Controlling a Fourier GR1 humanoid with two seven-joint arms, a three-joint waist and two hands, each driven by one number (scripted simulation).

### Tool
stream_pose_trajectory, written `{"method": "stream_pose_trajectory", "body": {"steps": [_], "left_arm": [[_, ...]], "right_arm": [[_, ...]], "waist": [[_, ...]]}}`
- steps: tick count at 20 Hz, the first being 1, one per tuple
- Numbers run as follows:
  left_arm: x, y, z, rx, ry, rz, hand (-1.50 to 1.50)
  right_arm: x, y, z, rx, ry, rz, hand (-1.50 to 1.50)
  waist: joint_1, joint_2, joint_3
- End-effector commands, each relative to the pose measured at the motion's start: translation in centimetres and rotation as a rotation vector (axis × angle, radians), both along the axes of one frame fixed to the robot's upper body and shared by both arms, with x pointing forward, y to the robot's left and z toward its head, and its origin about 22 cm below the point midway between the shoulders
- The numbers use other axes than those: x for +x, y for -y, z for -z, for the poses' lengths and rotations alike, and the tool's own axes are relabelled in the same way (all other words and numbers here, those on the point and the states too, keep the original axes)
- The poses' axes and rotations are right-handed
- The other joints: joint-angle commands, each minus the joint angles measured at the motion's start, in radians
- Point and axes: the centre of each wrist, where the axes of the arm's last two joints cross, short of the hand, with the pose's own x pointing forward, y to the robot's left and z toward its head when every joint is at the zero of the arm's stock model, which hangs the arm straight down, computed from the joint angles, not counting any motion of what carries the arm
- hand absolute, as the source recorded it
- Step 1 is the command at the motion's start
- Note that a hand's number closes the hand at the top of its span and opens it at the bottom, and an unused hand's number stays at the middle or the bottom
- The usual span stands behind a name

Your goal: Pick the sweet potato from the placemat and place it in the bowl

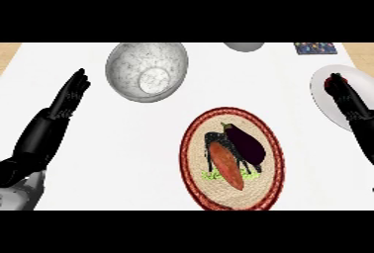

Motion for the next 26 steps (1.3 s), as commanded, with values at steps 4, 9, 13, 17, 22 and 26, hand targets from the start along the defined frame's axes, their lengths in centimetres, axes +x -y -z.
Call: {"method": "stream_pose_trajectory", "body": {"steps": [4, 9, 13, 17, 22, 26], "left_arm": [[1.0, 0.4, 0.1, -0.011, -0.019, -0.106, 0.0], [1.9, 0.8, 0.3, -0.044, -0.12, -0.228, 0.0], [2.3, 2.0, 0.4, -0.055, -0.129, -0.243, 0.0], [2.3, 1.4, 1.1, -0.029, -0.175, -0.286, 0.0], [3.0, 2.4, 0.4, -0.038, -0.16, -0.307, 0.0], [2.7, 2.1, 0.3, -0.034, -0.167, -0.328, 0.0]], "right_arm": [[1.7, -8.1, 3.1, 0.29, -0.173, -0.6, 1.5], [5.8, -8.2, 4.8, 0.403, -0.191, -0.575, -1.5], [7.3, -7.8, 4.2, 0.488, -0.147, -0.891, -1.5], [9.7, -6.8, 0.5, 0.327, -0.092, -1.051, -1.5], [11.3, -8.2, -3.7, 0.063, -0.088, -1.148, -1.5], [11.6, -9.7, -6.9, -0.184, -0.064, -1.185, -1.5]], "waist": [[0.14, 0.018, 0.005], [0.137, 0.019, 0.003], [0.12, 0.015, 0.004], [0.1, 0.001, 0.0], [0.087, -0.002, -0.001], [0.084, -0.011, -0.003]]}}
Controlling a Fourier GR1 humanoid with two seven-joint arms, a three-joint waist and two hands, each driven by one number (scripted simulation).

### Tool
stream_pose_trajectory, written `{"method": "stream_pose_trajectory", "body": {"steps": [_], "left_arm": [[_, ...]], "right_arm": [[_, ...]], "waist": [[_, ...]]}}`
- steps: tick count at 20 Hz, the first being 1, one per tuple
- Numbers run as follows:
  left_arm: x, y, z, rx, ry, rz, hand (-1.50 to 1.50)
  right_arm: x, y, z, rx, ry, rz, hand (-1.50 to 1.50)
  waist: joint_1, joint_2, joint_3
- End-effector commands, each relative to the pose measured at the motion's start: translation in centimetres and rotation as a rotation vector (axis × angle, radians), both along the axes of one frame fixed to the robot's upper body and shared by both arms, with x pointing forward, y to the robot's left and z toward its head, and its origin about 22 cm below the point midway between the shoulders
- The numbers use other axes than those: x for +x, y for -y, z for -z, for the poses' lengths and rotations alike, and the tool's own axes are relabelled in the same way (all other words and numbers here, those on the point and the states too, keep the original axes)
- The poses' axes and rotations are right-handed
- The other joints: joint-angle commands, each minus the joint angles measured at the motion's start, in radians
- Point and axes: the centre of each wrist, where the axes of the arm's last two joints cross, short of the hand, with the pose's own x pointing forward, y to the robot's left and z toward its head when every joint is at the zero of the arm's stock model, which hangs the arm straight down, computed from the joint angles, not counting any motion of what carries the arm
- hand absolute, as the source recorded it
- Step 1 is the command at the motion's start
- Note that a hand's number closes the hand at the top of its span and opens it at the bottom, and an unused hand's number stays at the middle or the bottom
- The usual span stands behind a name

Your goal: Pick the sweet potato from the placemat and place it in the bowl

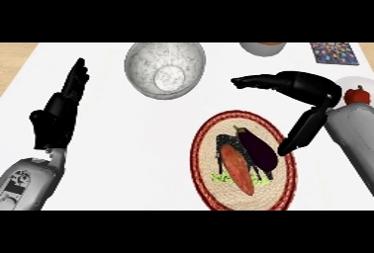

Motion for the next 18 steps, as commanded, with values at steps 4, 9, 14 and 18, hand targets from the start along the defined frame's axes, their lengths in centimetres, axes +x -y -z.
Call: {"method": "stream_pose_trajectory", "body": {"steps": [4, 9, 14, 18], "left_arm": [[0.0, 0.1, -0.3, 0.006, -0.013, -0.005, 0.0], [-0.2, 0.6, 0.6, 0.005, -0.025, -0.03, 0.0], [-0.9, -0.5, 0.8, 0.0, -0.023, -0.058, 0.0], [-0.5, -0.1, 0.1, -0.009, -0.023, -0.055, 0.0]], "right_arm": [[0.2, -3.9, -2.0, -0.213, 0.142, -0.305, -1.5], [0.2, -5.8, -2.1, -0.291, 0.179, -0.419, -1.5], [-1.1, -8.2, 0.4, -0.376, 0.217, -0.513, -1.5], [-2.1, -8.4, 1.9, -0.466, 0.262, -0.563, -1.5]], "waist": [[-0.015, -0.007, -0.002], [-0.029, -0.008, -0.004], [-0.038, -0.016, -0.005], [-0.057, -0.019, -0.005]]}}
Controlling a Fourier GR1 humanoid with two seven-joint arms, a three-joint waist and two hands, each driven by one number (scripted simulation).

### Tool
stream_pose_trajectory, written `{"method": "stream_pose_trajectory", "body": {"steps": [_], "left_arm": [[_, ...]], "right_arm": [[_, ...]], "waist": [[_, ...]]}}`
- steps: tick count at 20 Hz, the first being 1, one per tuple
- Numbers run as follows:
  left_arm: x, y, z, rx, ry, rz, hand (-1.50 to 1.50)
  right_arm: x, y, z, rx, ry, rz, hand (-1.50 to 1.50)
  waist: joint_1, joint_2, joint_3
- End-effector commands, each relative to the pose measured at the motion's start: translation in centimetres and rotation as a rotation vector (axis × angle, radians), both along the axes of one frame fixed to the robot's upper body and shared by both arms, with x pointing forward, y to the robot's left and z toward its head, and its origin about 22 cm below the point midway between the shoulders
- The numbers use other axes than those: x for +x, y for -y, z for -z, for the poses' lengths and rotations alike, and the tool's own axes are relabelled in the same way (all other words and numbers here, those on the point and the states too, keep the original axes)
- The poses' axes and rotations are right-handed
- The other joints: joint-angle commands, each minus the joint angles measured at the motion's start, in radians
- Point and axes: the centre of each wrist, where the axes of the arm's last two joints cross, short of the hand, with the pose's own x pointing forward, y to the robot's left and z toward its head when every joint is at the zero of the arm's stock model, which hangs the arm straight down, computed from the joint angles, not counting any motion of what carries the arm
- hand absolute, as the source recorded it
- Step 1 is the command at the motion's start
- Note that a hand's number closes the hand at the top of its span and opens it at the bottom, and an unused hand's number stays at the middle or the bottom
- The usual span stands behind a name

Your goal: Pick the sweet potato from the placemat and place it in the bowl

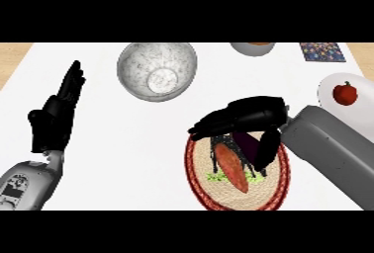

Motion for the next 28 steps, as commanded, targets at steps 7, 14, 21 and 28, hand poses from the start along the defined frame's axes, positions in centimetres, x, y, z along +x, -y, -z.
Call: {"method": "stream_pose_trajectory", "body": {"steps": [7, 14, 21, 28], "left_arm": [[-0.2, -0.5, 0.5, 0.006, -0.019, -0.034, 0.0], [-2.1, 0.3, 0.1, 0.016, -0.002, -0.016, 0.0], [0.2, -0.8, -0.5, 0.011, 0.008, -0.031, 0.0], [-1.0, -1.4, 1.7, 0.006, -0.011, -0.031, 0.0]], "right_arm": [[-0.9, -2.5, 6.0, -0.207, 0.007, -0.15, -1.5], [0.4, -1.4, 8.0, -0.208, 0.004, -0.148, -1.5], [0.6, -4.3, 9.5, -0.205, -0.005, -0.166, -1.5], [-0.3, -4.2, 12.0, -0.167, 0.099, -0.251, 1.5]], "waist": [[-0.021, -0.005, -0.001], [-0.015, -0.007, 0.0], [-0.024, -0.004, -0.001], [-0.02, -0.004, -0.001]]}}
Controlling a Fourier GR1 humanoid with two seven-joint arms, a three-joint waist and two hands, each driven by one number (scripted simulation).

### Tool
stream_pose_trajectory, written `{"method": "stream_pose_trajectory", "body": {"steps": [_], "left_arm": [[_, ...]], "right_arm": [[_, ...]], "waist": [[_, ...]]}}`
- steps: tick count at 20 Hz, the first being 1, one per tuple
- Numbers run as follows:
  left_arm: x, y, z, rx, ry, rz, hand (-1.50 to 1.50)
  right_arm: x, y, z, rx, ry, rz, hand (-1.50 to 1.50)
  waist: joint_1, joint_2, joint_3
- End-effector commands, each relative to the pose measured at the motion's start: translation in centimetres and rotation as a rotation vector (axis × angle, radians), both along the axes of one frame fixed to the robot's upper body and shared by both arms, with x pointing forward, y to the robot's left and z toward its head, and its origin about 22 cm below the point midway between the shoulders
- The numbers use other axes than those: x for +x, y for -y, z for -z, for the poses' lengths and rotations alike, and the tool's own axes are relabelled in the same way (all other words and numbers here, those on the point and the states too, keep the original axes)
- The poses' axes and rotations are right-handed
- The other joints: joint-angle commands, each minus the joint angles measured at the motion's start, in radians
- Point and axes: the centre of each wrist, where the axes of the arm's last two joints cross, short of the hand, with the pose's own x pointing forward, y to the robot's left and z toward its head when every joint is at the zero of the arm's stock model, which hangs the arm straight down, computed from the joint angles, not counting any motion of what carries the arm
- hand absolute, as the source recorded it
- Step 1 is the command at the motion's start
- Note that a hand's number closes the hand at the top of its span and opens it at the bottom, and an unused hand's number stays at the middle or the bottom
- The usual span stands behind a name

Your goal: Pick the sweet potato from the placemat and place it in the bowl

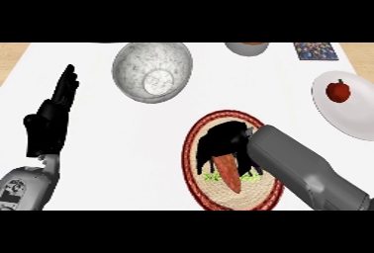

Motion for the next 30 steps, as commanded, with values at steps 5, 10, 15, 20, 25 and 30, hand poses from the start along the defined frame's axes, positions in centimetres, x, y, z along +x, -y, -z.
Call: {"method": "stream_pose_trajectory", "body": {"steps": [5, 10, 15, 20, 25, 30], "left_arm": [[0.3, 0.4, 0.5, -0.004, -0.005, -0.014, 0.0], [-0.2, -0.8, -1.4, -0.002, -0.003, -0.009, 0.0], [-0.3, -1.5, -1.4, -0.022, -0.026, -0.016, 0.0], [-0.3, 0.3, 0.2, -0.001, -0.027, 0.006, 0.0], [-0.1, 0.7, 0.1, -0.006, -0.024, 0.03, 0.0], [0.2, 1.5, 0.1, -0.004, -0.035, 0.074, 0.0]], "right_arm": [[-1.2, -0.9, 2.6, 0.051, -0.065, -0.102, 1.5], [0.7, 0.8, 1.5, 0.115, -0.087, -0.081, 1.5], [-1.2, -6.6, -1.2, 0.173, -0.048, 0.038, 1.5], [-2.0, -8.9, 0.8, 0.157, 0.028, 0.493, 1.5], [-1.2, -9.4, -2.1, 0.285, 0.064, 0.788, 1.5], [-1.1, -10.5, -5.8, 0.485, 0.118, 1.046, 1.5]], "waist": [[-0.007, 0.002, 0.001], [-0.001, 0.002, 0.001], [-0.009, -0.007, 0.0], [0.0, -0.02, -0.006], [0.042, -0.023, -0.001], [0.077, -0.028, 0.0]]}}
